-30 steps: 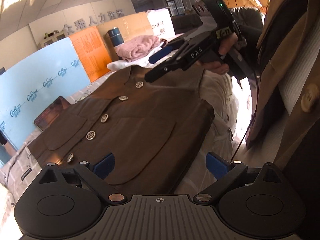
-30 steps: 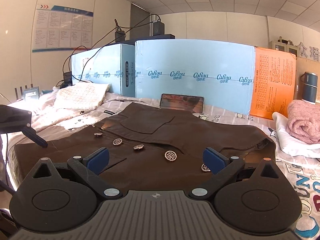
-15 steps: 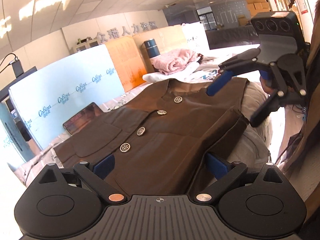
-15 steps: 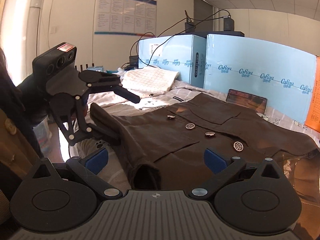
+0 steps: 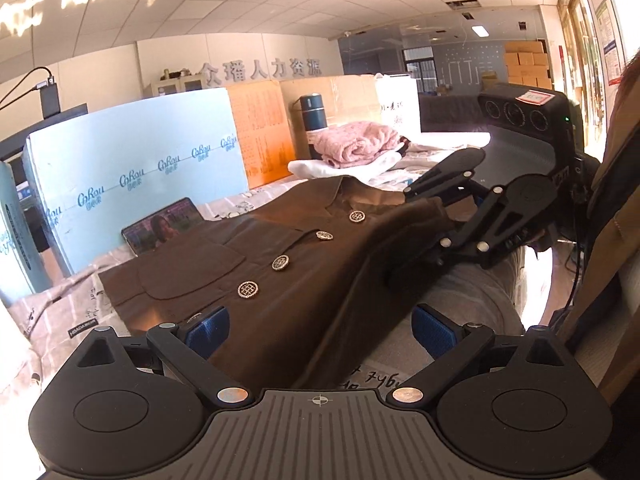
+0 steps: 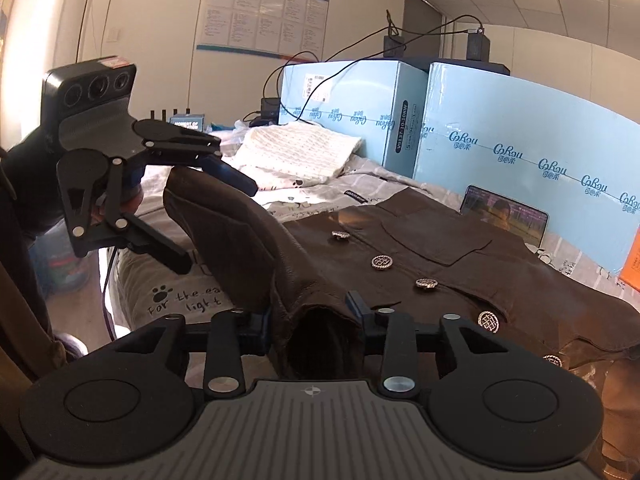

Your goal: Fold clothes

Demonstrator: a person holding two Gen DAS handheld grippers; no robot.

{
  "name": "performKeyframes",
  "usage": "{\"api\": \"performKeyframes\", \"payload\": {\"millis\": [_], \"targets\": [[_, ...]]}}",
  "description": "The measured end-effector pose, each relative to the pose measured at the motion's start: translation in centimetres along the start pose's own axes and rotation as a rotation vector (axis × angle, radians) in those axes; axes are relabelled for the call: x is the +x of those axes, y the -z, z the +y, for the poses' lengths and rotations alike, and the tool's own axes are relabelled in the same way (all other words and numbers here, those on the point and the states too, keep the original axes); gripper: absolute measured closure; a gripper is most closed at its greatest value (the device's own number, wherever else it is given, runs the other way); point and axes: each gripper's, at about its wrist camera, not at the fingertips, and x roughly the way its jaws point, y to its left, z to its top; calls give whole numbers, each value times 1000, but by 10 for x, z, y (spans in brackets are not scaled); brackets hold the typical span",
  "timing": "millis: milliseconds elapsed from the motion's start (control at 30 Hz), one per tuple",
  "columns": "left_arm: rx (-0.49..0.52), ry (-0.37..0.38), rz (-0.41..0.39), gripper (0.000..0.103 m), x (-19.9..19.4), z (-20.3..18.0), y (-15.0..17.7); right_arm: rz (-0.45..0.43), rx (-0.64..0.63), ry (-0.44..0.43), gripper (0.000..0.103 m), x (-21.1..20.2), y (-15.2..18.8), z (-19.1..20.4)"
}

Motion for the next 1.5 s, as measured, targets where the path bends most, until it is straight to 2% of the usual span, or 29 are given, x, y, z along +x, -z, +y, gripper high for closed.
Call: {"api": "performKeyframes", "payload": {"millis": [133,200,267,400,433,500,533,567,633,667,700,800,933,1067,1100,1133,1167,1200,1233,1267,1367,1433,1500], "targets": [[13,-71,21,4,-1,10,6,-32,31,-17,77,-5,-5,-9],[2,-74,19,4,3,17,9,-32,25,-27,74,-8,-5,-8],[2,-67,12,4,8,23,11,-32,35,-26,57,-11,-5,-7],[16,-53,8,4,14,27,9,-4,39,20,36,-14,0,-5],[17,-45,0,4,15,27,8,5,43,37,28,-15,1,-5],[20,-38,-20,6,16,26,6,21,52,64,22,-17,4,-5],[17,-38,-27,9,17,27,6,30,57,78,20,-18,5,-6],[6,-29,-33,19,18,29,5,39,61,94,19,-20,7,-6],[-19,-7,-44,42,20,32,4,67,61,143,16,-25,13,-8],[-28,0,-50,59,21,33,4,81,62,168,15,-28,16,-8],[-38,6,-58,70,21,33,3,99,64,194,15,-30,19,-10],[-87,3,-119,80,19,35,2,143,83,267,14,-41,30,-18],[-140,-42,-179,81,20,38,-3,189,51,370,11,-53,39,-26],[-170,-82,-209,82,23,42,-10,283,-41,540,11,-64,47,-43],[-178,-91,-217,82,24,43,-12,291,-32,573,12,-68,49,-50],[-187,-100,-224,82,24,45,-14,299,-24,606,18,-73,51,-58],[-198,-105,-231,82,25,46,-16,303,-13,634,40,-78,53,-65],[-210,-110,-241,82,26,48,-18,284,10,633,58,-83,53,-72],[-223,-114,-257,82,26,49,-20,265,32,632,81,-88,54,-80],[-244,-123,-278,82,26,52,-21,242,54,630,88,-94,54,-87],[-311,-164,-342,82,26,60,-28,96,108,604,93,-108,46,-105],[-334,-207,-357,82,32,69,-34,-14,118,581,94,-110,34,-120],[-357,-248,-360,82,41,82,-40,-86,118,554,95,-105,23,-138]]}}
